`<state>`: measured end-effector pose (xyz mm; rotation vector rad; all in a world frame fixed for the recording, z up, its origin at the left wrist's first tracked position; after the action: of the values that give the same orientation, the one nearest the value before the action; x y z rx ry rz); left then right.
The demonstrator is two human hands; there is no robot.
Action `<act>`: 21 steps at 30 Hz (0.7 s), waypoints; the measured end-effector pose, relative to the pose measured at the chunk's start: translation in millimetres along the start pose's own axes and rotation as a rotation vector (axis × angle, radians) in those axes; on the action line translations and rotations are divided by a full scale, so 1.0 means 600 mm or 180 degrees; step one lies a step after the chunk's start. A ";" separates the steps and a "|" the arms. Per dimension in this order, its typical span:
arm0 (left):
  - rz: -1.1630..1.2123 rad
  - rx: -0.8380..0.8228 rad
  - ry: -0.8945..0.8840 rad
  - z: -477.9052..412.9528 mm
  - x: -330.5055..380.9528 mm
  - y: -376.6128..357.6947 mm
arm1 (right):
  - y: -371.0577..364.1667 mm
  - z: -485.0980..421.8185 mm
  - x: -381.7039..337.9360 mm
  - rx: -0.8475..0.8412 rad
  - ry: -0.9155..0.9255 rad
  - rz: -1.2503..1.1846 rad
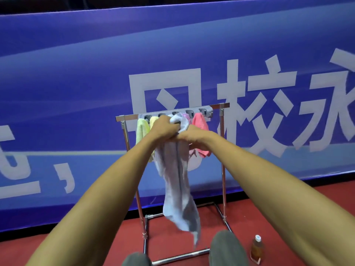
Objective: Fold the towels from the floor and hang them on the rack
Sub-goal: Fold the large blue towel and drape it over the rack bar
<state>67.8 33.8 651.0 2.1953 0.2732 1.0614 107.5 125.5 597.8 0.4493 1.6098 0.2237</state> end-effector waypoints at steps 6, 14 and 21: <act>-0.0244 -0.0348 0.0058 0.004 -0.046 0.032 | 0.062 0.015 0.002 0.0692 0.0164 -0.0470; -0.0325 -0.1662 0.0739 0.042 -0.120 -0.001 | 0.112 0.021 0.035 0.1555 -0.0507 -0.1439; 0.2295 -0.0556 0.1361 0.027 -0.113 -0.001 | 0.113 -0.007 0.085 0.1105 -0.1284 -0.1292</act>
<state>36.5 -4.3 601.9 1.9140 -0.4540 1.8641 111.6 208.5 579.3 0.3901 1.3046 -0.4355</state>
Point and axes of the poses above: each hand's wrist, its own z-axis away from the middle knuckle, its own y-axis out of the back of the hand, x = y × z, the point moved 8 cm from there along -z, towards the middle knuckle
